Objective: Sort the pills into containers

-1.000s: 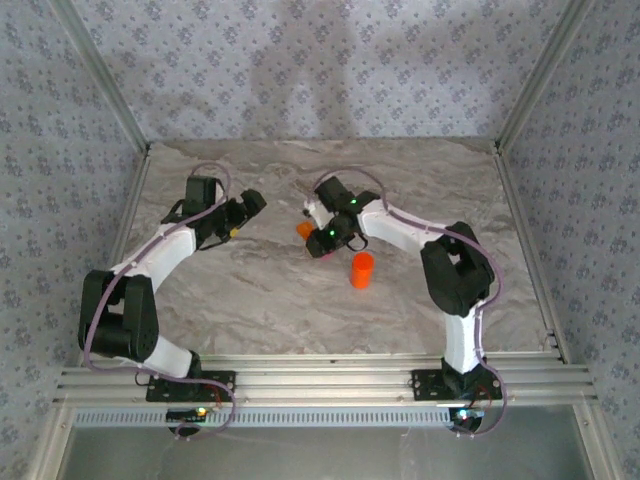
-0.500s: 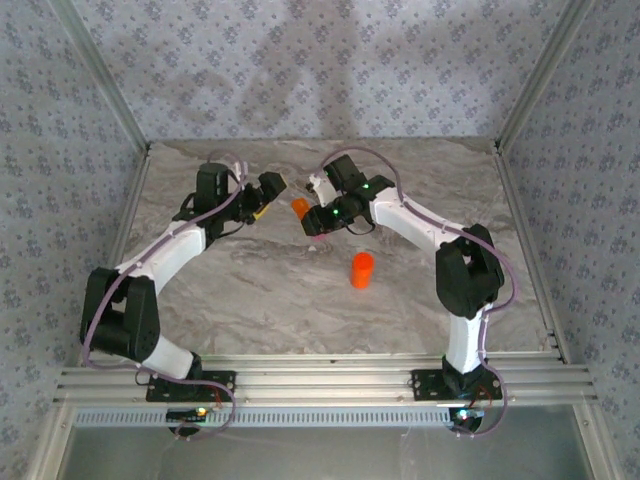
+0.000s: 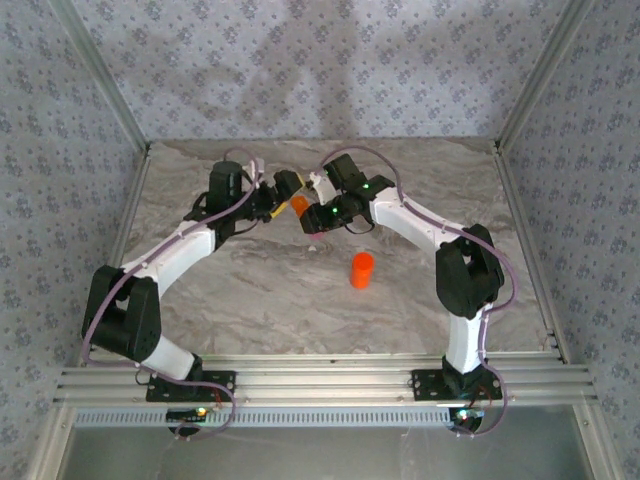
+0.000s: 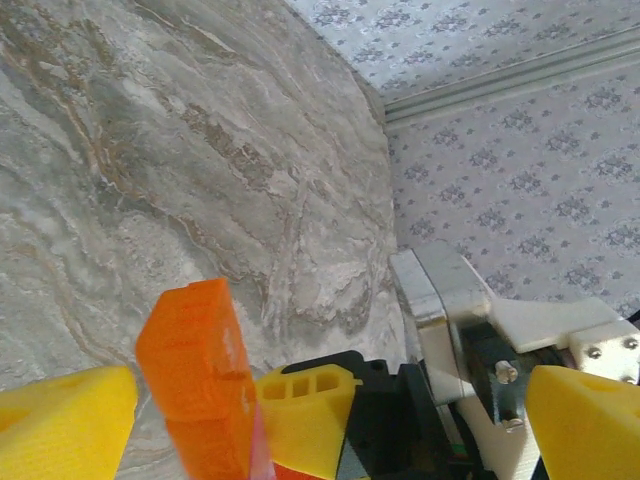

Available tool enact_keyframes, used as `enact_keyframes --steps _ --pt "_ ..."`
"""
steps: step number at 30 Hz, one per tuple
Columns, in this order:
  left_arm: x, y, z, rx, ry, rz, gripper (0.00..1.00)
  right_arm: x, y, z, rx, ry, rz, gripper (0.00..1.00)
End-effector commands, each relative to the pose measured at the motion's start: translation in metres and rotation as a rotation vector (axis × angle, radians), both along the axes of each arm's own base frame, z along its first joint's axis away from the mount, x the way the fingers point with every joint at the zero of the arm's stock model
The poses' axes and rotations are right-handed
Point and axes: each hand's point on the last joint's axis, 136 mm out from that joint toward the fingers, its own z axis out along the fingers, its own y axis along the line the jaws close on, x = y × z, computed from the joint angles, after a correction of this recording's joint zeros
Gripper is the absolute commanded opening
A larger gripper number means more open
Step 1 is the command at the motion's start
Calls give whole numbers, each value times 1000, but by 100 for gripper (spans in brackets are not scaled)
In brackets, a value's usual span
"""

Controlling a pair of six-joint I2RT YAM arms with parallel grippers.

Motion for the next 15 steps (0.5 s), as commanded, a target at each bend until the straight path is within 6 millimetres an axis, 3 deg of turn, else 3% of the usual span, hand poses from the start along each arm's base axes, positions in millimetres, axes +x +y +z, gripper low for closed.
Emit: enact_keyframes --steps 1,15 --pt "4 -11 18 -35 -43 -27 99 3 8 10 40 -1 1 22" --pt "2 -23 20 -44 -46 -43 99 0 11 12 50 3 5 21"
